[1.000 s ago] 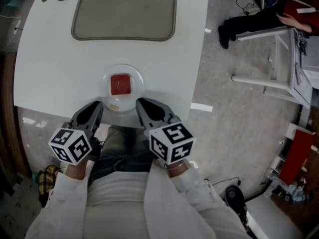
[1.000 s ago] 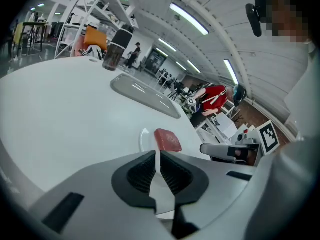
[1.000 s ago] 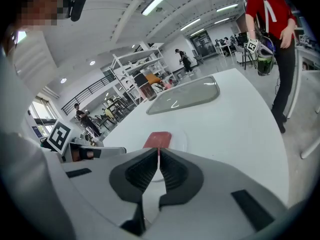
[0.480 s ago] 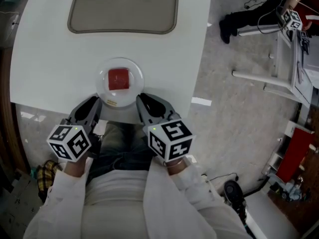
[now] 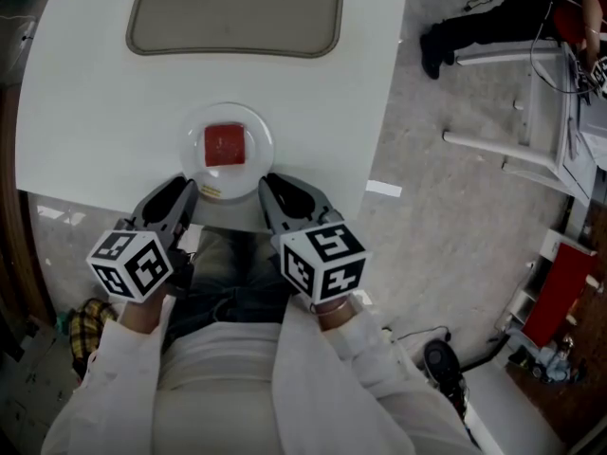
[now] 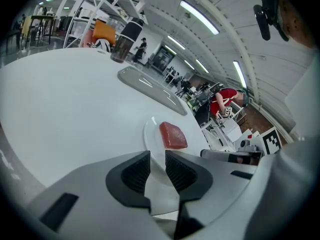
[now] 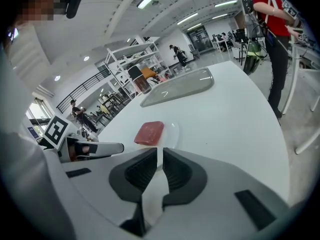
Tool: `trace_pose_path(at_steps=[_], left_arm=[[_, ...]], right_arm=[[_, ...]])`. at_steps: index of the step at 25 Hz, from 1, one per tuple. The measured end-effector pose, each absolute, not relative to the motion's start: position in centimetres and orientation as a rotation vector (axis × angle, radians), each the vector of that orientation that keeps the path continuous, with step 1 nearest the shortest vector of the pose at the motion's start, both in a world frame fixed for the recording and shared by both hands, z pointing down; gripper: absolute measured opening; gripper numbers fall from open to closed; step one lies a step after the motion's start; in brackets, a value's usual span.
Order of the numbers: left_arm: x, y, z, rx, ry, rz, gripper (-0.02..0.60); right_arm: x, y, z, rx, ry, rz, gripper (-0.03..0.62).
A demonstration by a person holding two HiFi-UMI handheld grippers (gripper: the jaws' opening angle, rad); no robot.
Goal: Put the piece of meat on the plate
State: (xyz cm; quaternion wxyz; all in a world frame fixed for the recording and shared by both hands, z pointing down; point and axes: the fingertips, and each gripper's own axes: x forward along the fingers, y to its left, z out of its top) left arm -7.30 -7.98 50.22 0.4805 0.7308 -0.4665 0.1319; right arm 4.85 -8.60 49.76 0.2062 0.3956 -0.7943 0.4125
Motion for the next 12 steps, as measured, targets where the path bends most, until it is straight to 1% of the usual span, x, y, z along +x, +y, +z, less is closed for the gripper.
trace_pose_path(at_steps=[2,5,12], left_arm=[[-7.33,-7.99,50.27,1.779,-1.136,0.318,0.078],[-7.16,-7.92,50.31,1.77,-1.131,0.306,0.08],[-7.21,-7.75,50.33,1.756,-1.143,0.317,0.08]], right_arm=[[4.88,-8.71,49.79,1.11,-2.209,1.152,0.021],[5.09,-8.69,49.91,1.11,-2.2,1.173,0.067],[4.92,-8.66,50.36,1.098,-2.181,1.197,0.09]])
